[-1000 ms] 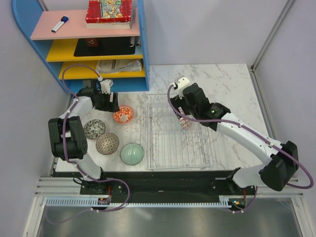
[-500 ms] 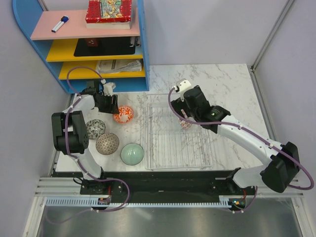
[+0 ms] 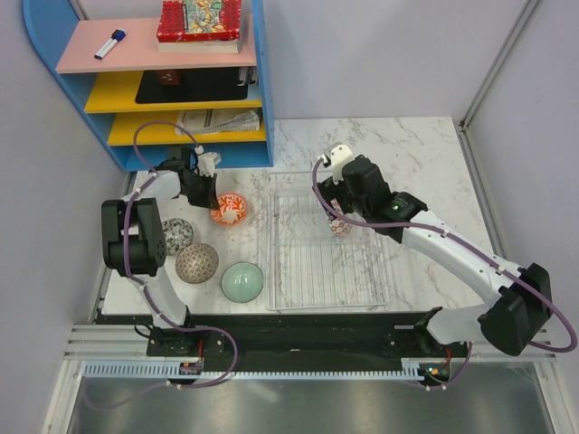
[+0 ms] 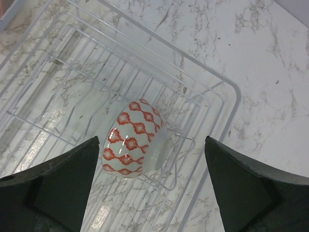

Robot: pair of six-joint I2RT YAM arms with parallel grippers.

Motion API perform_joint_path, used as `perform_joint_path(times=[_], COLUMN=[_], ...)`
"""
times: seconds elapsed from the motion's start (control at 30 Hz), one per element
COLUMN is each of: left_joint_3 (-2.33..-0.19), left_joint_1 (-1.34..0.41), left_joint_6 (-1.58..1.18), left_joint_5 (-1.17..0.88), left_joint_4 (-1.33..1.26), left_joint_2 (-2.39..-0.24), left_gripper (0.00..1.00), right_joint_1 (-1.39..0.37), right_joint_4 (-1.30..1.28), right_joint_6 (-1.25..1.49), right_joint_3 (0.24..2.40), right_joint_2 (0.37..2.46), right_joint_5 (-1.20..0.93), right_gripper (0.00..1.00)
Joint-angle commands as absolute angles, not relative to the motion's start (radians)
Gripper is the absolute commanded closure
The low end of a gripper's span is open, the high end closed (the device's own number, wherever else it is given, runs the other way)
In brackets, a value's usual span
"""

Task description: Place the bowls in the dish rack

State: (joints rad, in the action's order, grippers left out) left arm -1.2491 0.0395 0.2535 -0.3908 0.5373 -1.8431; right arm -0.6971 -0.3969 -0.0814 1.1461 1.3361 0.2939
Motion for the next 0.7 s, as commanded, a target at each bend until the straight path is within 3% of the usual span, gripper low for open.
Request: perform_joint_path(times=[0.0,0.27,0.67], left_joint_3=[-1.281,-1.371,-1.436], left_joint_1=[0.032,0.032,0.012], left_joint_6=[0.301,0.337,0.267], left_joint_5=[-0.399,-0.610,-1.119], left_joint_4=[0.542,0.569,0.594], left_joint_2=[-1.853,-1.688,-1.539], left_gripper=[0.98,0.98,0.98], right_joint_1=[-0.618,-0.445,-0.391], right_joint_4=[-0.371,-0.379,-0.264], right_joint_6=[-0.057,0.141,0.417], right_joint_3=[1.190,1.318,1.342], right_joint_2=[1.276,1.328,1.439], right_joint_5=[0.066,-0.251,-0.727], right_gripper=[0.03,0.03,0.02])
